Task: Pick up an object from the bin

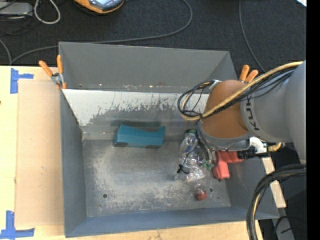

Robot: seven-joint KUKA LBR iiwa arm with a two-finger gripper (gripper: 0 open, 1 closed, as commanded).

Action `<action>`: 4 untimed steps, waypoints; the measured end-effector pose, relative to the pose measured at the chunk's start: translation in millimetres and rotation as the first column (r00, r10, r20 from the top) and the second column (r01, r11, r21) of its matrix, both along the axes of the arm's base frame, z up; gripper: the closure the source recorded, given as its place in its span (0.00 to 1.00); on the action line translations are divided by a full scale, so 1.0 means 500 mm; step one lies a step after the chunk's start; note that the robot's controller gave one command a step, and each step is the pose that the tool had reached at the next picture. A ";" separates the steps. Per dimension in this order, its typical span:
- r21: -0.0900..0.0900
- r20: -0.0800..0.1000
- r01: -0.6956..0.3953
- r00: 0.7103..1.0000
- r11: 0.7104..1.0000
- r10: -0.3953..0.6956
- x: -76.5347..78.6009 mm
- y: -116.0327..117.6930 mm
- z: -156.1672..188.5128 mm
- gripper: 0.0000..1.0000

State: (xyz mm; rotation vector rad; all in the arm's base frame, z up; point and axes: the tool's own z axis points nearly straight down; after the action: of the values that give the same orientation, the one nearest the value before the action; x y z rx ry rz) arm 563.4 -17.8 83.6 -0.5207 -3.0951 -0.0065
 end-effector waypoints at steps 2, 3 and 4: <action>0.006 -0.016 -0.227 0.974 0.974 0.227 -0.135 -0.085 -0.021 0.00; 0.016 -0.013 -0.557 0.830 0.830 0.557 -0.170 -0.149 -0.029 1.00; 0.016 -0.013 -0.557 0.831 0.831 0.557 -0.170 -0.149 -0.029 1.00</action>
Offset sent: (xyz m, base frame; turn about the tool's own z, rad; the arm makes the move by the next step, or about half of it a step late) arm 0.0399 -0.0705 -0.0136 0.0107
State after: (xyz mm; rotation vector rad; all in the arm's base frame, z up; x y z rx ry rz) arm 478.5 -92.5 68.9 0.3996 -3.0932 -0.0177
